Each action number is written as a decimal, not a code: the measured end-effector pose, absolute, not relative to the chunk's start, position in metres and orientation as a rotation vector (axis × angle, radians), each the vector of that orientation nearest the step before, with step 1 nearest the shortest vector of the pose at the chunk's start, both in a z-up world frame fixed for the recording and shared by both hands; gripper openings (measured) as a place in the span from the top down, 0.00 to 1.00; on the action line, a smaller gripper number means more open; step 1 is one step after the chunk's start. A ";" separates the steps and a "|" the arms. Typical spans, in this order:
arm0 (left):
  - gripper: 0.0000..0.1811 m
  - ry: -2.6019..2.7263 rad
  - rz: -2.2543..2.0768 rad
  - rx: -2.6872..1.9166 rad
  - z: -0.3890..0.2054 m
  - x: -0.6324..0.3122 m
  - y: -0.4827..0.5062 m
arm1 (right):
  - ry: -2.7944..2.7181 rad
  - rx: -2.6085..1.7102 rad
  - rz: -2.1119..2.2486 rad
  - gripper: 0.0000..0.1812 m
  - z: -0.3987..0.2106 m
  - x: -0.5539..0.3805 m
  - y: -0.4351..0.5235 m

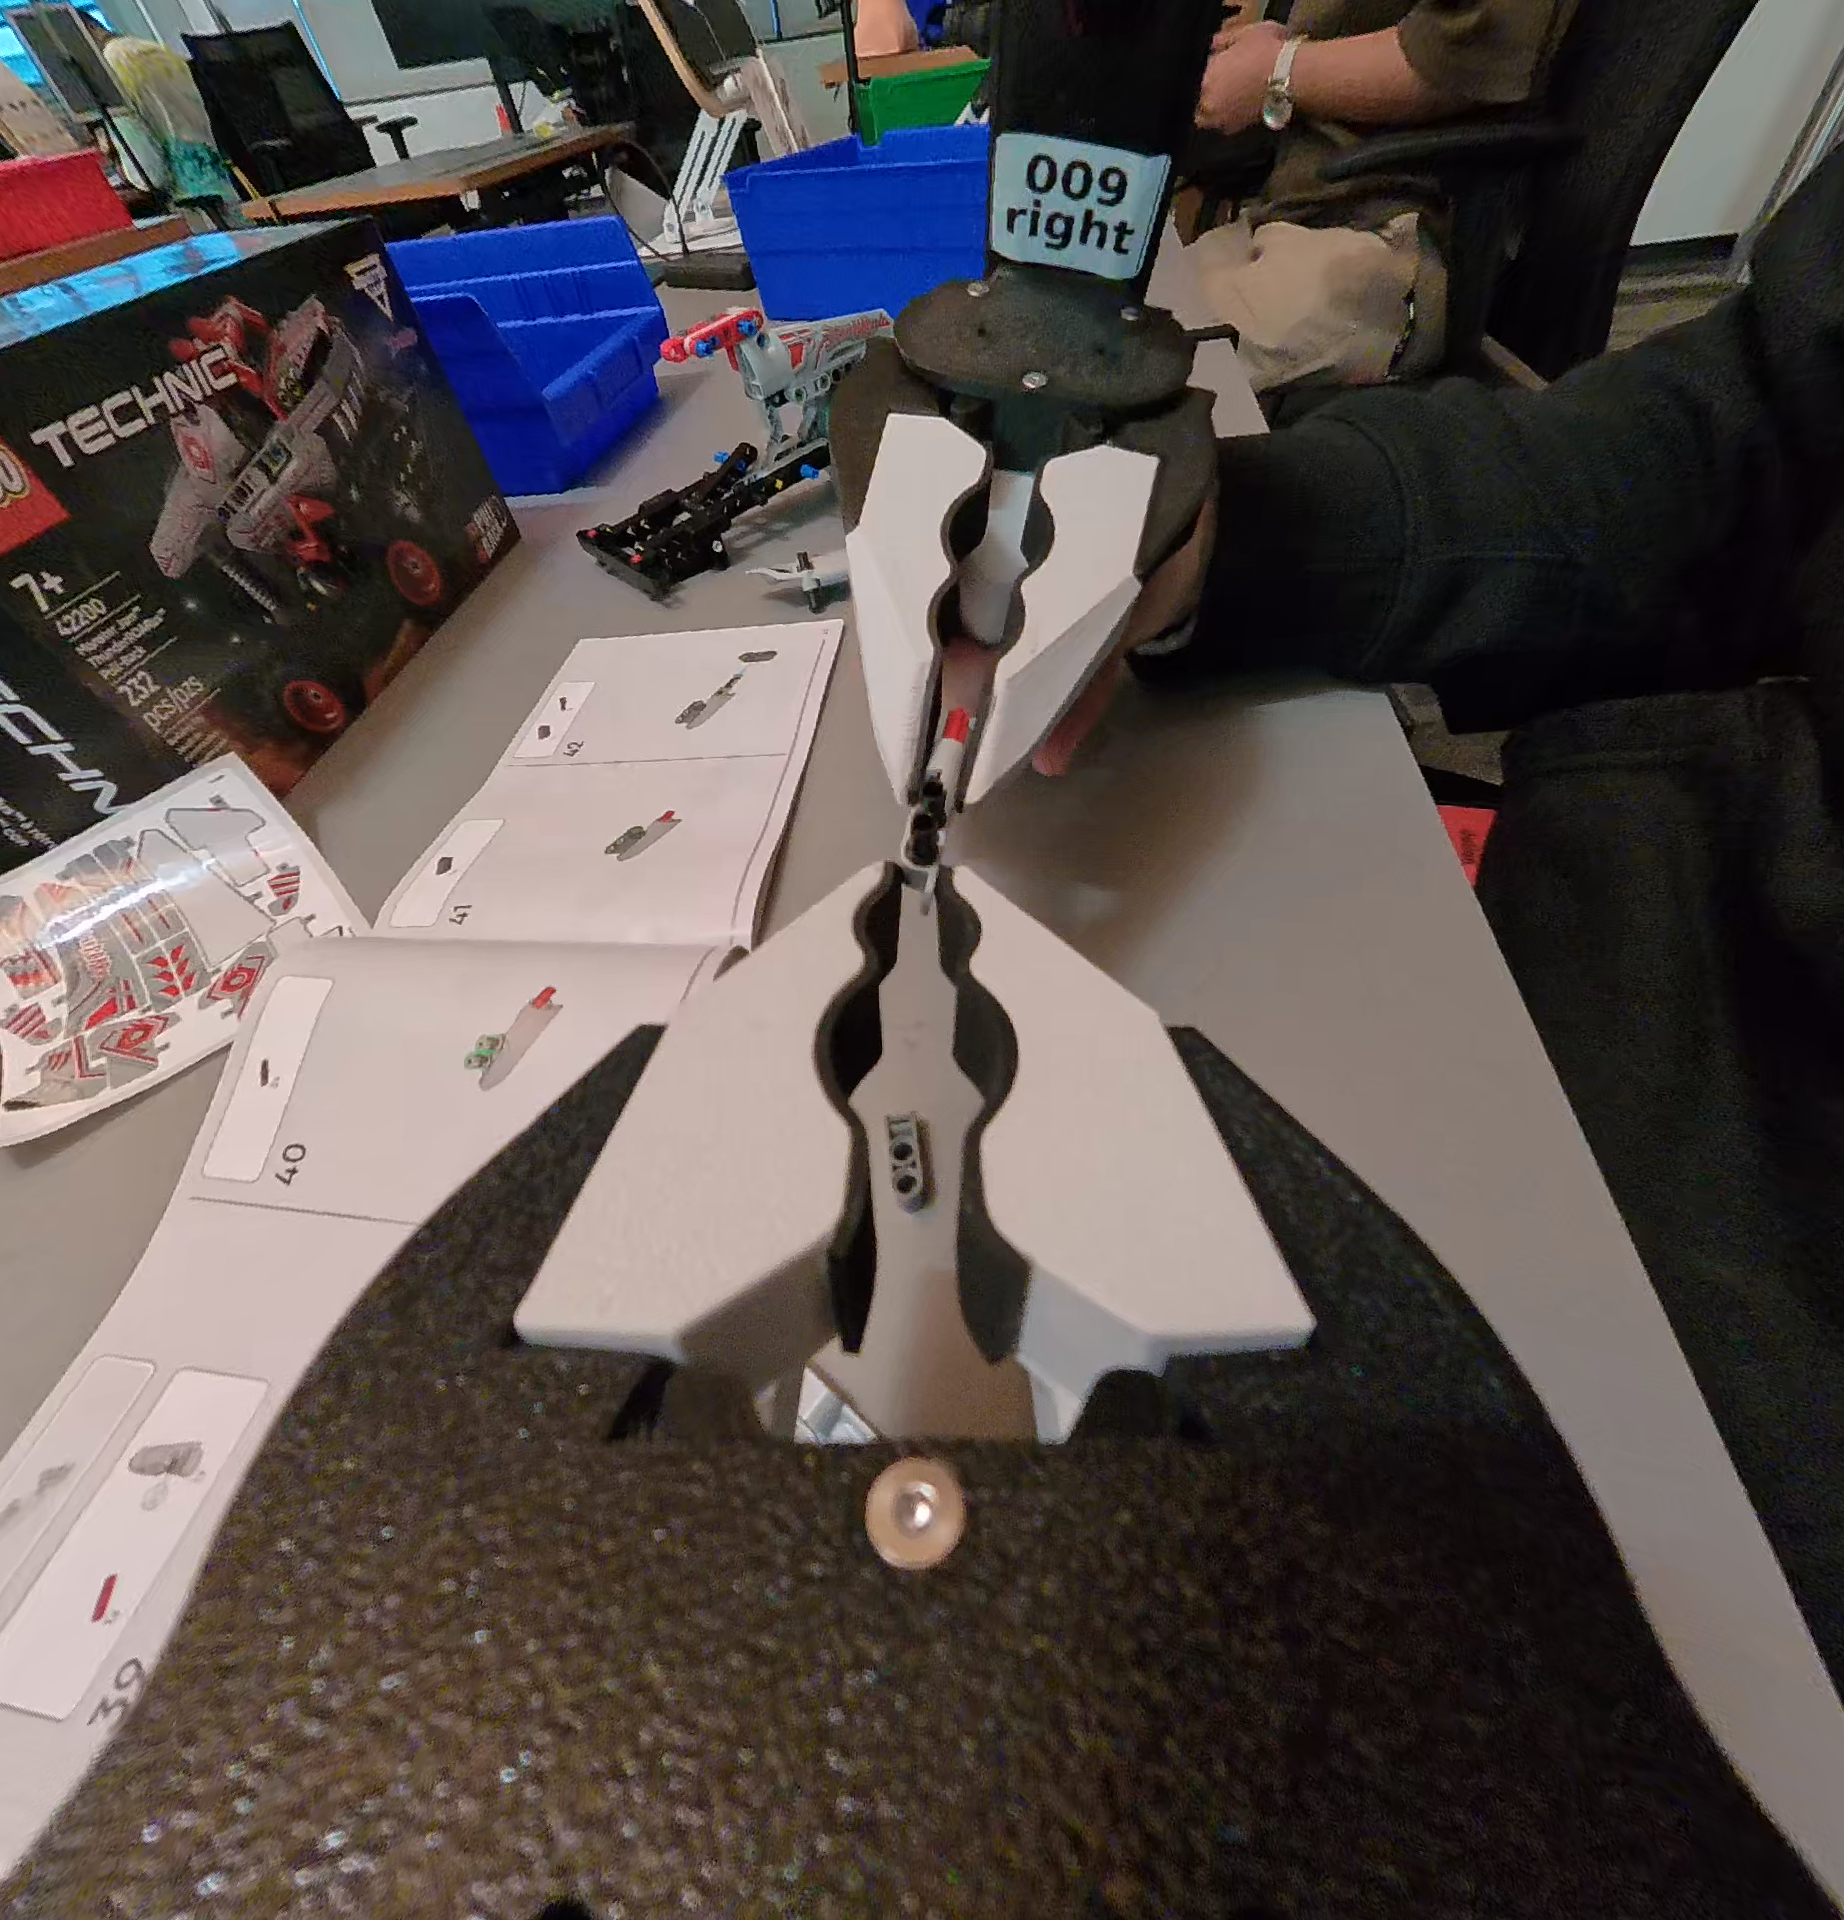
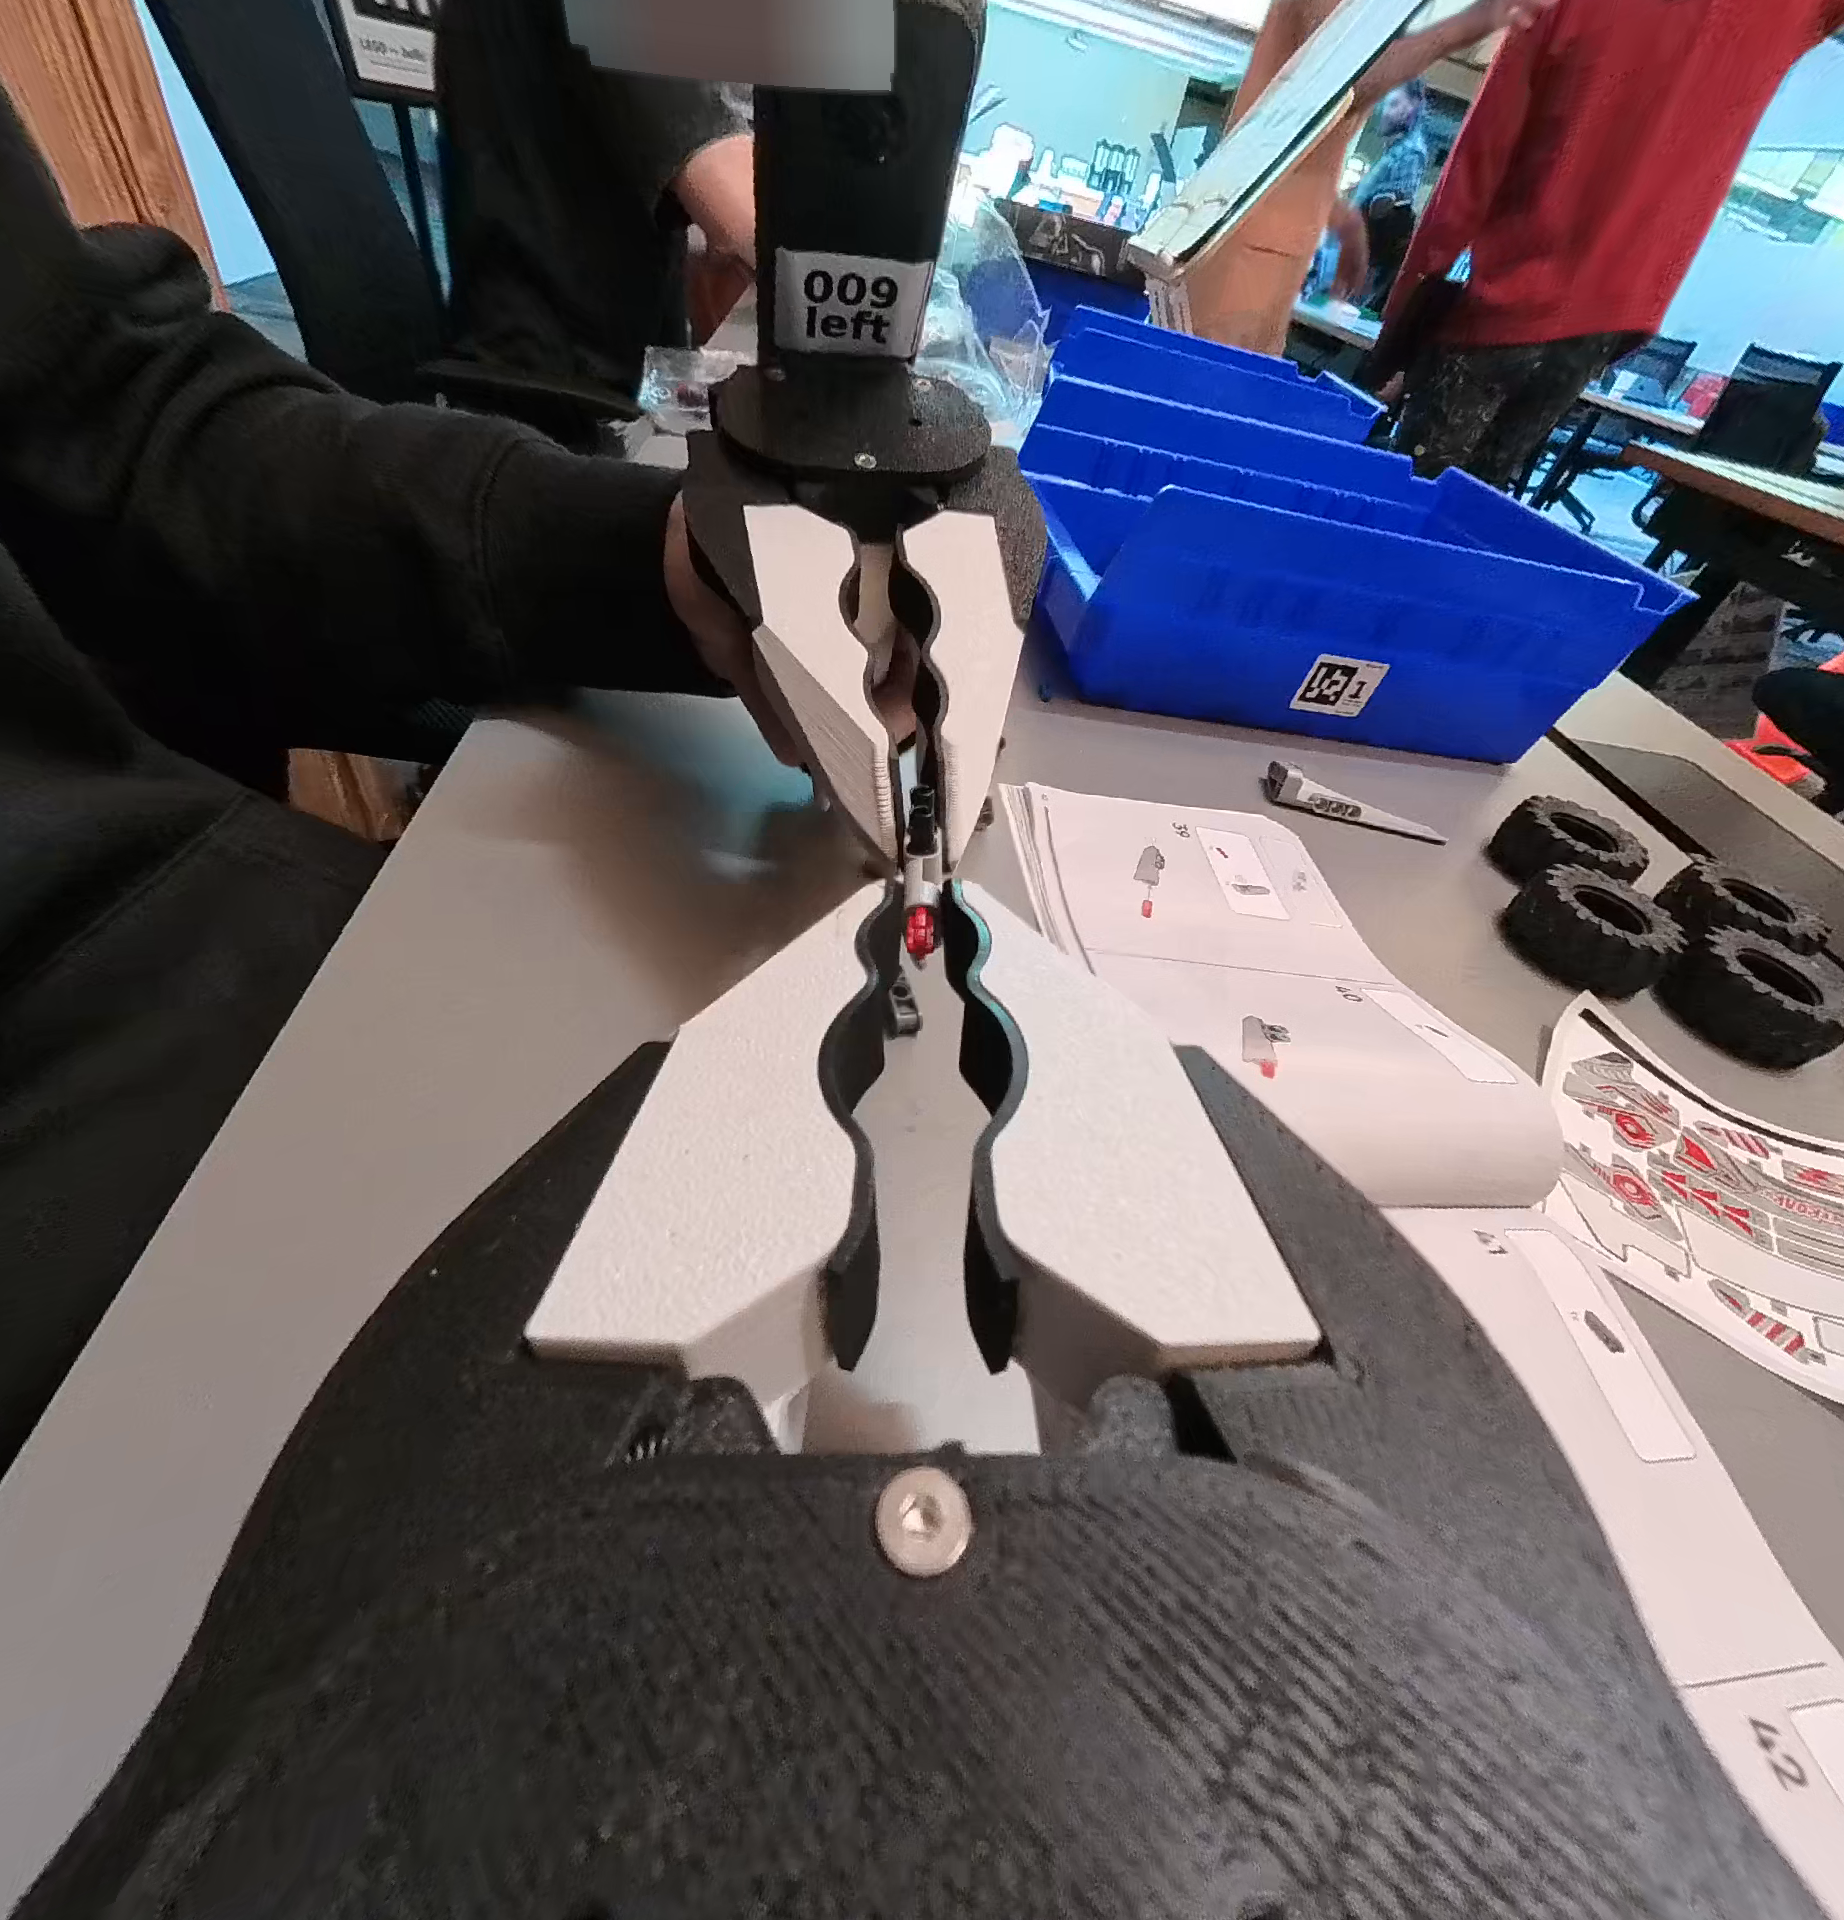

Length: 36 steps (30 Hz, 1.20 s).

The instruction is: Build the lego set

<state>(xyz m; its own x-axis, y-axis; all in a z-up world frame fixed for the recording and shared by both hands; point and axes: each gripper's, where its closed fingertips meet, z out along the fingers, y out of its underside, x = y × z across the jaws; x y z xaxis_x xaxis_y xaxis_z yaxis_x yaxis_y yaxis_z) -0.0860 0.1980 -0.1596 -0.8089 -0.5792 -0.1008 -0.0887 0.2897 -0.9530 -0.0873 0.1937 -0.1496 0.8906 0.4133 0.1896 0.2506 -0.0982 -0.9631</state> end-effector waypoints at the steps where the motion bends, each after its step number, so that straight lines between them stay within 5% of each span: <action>1: 0.98 2.133 -1.528 -0.602 -0.160 -0.086 0.199 | -0.513 -1.695 0.139 0.96 -0.151 -0.087 0.194; 8: 0.98 2.175 -1.385 -0.615 -0.170 -0.083 0.207 | -0.491 -1.759 0.147 0.96 -0.158 -0.083 0.196; 14: 0.86 2.436 -0.940 -0.678 -0.211 -0.095 0.225 | -0.457 -1.870 0.184 0.96 -0.172 -0.072 0.190; 36: 0.98 2.484 -1.009 -0.894 -0.227 -0.085 0.225 | -0.491 -2.201 0.298 0.96 -0.221 -0.079 0.191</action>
<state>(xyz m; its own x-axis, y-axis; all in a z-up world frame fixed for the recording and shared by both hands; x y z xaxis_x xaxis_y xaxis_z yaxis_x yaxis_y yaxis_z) -0.0855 0.2251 -0.2267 -0.7553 -0.6533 -0.0524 -0.4317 0.5562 -0.7102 -0.0792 0.1909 -0.2211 0.8949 0.4440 -0.0445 0.2440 -0.5704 -0.7843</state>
